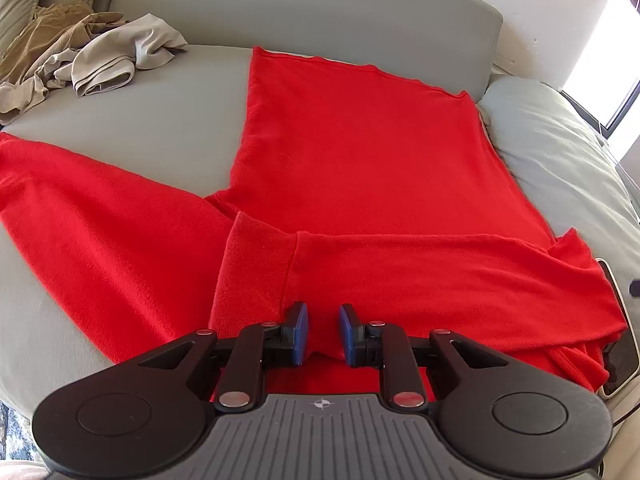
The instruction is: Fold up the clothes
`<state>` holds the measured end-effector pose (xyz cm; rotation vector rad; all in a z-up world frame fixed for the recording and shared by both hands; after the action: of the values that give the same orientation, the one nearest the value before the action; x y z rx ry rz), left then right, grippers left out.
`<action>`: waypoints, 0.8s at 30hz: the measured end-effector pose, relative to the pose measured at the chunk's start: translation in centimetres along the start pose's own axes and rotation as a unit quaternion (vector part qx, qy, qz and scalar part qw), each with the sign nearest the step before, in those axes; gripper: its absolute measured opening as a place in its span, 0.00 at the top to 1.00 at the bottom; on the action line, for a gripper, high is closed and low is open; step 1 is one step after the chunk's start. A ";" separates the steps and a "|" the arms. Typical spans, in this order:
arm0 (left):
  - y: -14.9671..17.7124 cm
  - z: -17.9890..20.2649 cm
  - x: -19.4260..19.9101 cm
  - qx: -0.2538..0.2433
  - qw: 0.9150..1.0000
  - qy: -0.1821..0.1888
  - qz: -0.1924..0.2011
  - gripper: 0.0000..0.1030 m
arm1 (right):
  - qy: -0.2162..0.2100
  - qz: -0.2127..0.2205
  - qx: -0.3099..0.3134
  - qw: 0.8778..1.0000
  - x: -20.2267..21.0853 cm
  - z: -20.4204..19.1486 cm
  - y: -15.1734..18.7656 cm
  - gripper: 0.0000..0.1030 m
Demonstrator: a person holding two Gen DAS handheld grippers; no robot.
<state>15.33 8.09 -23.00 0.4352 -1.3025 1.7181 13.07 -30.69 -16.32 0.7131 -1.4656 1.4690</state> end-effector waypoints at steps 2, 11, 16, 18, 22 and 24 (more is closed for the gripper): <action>0.0 0.0 0.0 0.002 1.000 0.002 0.001 0.80 | -0.020 0.015 -0.004 1.000 -0.3 -0.9 -1.9 0.47; 0.0 -0.2 0.0 0.008 1.000 0.009 0.003 0.80 | -0.029 -0.036 0.028 0.999 -6.7 -3.5 -6.4 0.57; 0.1 -0.3 0.0 0.009 1.000 0.012 0.005 0.80 | -0.060 -0.083 0.034 0.994 -9.1 -4.2 -5.9 0.58; 0.1 -0.3 0.0 0.007 1.000 0.012 0.006 0.80 | -0.060 -0.063 0.018 0.996 -9.1 -4.0 -6.0 0.97; 0.1 -0.5 0.0 0.011 1.000 0.007 0.008 0.81 | -0.042 -0.011 -0.037 0.998 -8.2 -2.9 -6.6 0.98; 0.1 -0.4 0.0 0.011 1.000 0.006 0.008 0.81 | -0.030 -0.011 -0.036 0.999 -8.4 -3.2 -6.7 0.96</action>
<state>15.28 8.47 -23.21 0.4287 -1.2826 1.7480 23.13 -30.12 -21.24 0.7308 -1.5441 1.3816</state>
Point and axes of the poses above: each gripper's, at about its wrist camera, not at the fingertips, and x roughly against the way its jaws point, z to its right, y to its underside, the point moved 9 cm from there along -x, roughly the way its jaws point, and after that the axes turned 13 degrees about y, right-handed, at the moved point
